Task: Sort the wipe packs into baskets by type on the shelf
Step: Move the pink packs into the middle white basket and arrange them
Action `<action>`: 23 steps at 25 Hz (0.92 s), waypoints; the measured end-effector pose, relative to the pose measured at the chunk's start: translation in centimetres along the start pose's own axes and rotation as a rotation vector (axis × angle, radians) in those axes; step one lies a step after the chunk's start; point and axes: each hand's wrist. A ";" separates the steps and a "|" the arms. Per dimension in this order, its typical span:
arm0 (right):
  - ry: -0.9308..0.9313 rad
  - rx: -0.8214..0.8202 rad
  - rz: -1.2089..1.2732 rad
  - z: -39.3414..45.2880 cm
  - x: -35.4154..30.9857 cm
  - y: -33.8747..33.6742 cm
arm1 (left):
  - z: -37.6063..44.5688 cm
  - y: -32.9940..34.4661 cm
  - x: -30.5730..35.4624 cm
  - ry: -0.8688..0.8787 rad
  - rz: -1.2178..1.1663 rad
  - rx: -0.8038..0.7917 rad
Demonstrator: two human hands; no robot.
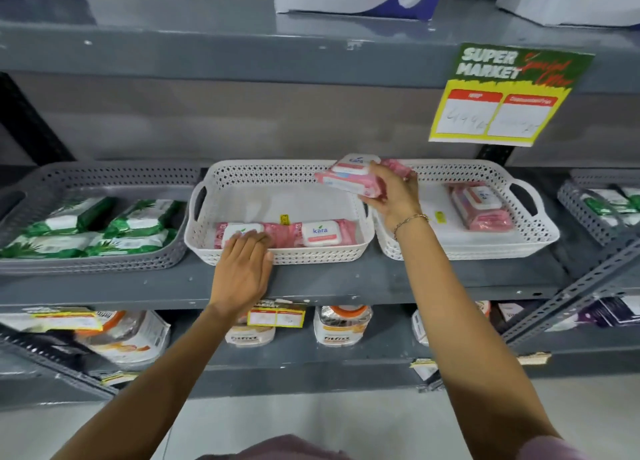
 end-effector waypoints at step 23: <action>-0.254 -0.080 -0.806 -2.4 5.9 6.9 | -1.3 -1.8 -3.0 -0.091 -0.054 -0.100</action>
Point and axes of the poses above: each hand's wrist, its own z-axis towards the middle knuckle, its own y-axis out of the palm, x = y × z, and after that the axes turned 3 degrees about x, right-handed
